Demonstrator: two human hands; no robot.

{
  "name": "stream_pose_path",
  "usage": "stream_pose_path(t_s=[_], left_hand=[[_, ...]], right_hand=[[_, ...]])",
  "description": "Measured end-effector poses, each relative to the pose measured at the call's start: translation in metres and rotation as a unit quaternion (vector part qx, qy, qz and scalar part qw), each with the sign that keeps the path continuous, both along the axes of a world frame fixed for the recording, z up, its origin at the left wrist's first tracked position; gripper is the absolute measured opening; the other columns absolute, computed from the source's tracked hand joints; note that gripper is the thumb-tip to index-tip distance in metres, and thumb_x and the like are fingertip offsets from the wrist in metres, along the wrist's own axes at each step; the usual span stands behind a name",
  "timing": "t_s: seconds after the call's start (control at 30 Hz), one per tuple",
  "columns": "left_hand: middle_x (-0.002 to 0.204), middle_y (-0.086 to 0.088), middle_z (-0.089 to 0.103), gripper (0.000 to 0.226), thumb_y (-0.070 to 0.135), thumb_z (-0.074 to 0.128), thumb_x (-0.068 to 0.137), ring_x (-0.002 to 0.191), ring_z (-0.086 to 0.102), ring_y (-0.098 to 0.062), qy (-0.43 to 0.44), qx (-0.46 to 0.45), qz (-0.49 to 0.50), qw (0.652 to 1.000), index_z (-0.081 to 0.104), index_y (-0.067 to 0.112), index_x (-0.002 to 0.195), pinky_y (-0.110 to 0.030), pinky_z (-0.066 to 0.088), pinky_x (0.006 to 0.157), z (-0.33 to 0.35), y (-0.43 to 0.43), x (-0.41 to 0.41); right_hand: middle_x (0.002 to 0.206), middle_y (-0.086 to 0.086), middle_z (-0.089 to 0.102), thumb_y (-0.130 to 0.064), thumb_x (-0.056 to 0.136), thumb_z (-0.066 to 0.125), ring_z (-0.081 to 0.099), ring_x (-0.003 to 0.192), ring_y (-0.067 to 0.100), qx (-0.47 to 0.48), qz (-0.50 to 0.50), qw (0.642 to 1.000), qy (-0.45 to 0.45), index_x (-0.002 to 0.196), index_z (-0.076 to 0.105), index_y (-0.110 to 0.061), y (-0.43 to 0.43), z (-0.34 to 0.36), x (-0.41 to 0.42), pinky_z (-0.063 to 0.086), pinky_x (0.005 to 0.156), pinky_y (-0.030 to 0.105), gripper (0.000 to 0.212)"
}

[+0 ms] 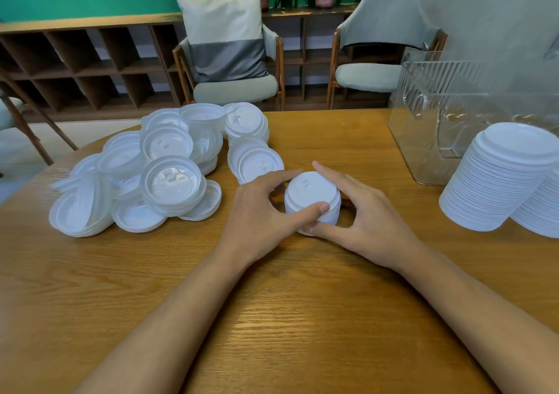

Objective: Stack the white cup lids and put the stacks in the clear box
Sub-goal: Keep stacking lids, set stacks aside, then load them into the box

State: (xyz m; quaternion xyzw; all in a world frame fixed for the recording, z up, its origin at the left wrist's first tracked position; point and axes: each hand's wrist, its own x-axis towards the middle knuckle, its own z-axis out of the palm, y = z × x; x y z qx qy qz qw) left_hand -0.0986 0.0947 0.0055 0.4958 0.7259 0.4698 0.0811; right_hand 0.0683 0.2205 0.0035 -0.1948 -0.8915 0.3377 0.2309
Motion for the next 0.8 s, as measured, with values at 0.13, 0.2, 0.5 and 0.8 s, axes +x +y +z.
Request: stream_pose_path(t_s=[0.13, 0.2, 0.5, 0.8], left_hand=[[0.119, 0.021, 0.072, 0.071, 0.062, 0.089, 0.069, 0.117, 0.060, 0.005, -0.027, -0.022, -0.024, 0.999, 0.069, 0.036, 0.133, -0.029, 0.054, 0.096, -0.001, -0.001, -0.003], [0.120, 0.021, 0.071, 0.070, 0.058, 0.090, 0.071, 0.119, 0.059, 0.006, -0.025, -0.024, -0.027, 0.999, 0.068, 0.036, 0.134, -0.026, 0.052, 0.097, -0.002, 0.000, -0.003], [0.119, 0.010, 0.072, 0.036, 0.039, 0.067, 0.098, 0.114, 0.064, -0.006, 0.131, 0.042, 0.031, 0.990, 0.070, 0.021, 0.130, -0.020, 0.046, 0.095, -0.001, -0.005, -0.022], [0.098, -0.002, 0.080, 0.031, 0.005, 0.079, 0.087, 0.093, 0.075, -0.025, 0.233, -0.033, 0.079, 0.969, 0.077, 0.016, 0.115, -0.050, 0.058, 0.083, -0.010, -0.001, -0.040]], right_hand=[[0.132, -0.033, 0.046, -0.061, 0.073, 0.083, 0.035, 0.122, -0.028, -0.003, 0.000, 1.000, -0.019, 0.161, 0.031, -0.043, 0.001, -0.002, 0.000, 0.029, 0.093, -0.005, 0.103], [0.135, -0.031, 0.047, -0.061, 0.073, 0.084, 0.037, 0.124, -0.024, -0.008, 0.000, 1.000, -0.025, 0.162, 0.028, -0.044, 0.003, -0.003, 0.000, 0.030, 0.094, -0.004, 0.106], [0.136, -0.033, 0.052, -0.062, 0.073, 0.082, 0.042, 0.129, -0.019, -0.007, -0.016, 1.000, 0.003, 0.159, 0.038, -0.041, 0.000, -0.002, -0.001, 0.030, 0.102, 0.000, 0.099], [0.134, -0.030, 0.054, -0.063, 0.074, 0.082, 0.044, 0.127, -0.016, -0.015, -0.019, 1.000, 0.003, 0.158, 0.038, -0.042, 0.003, -0.003, 0.000, 0.031, 0.099, -0.001, 0.098]])
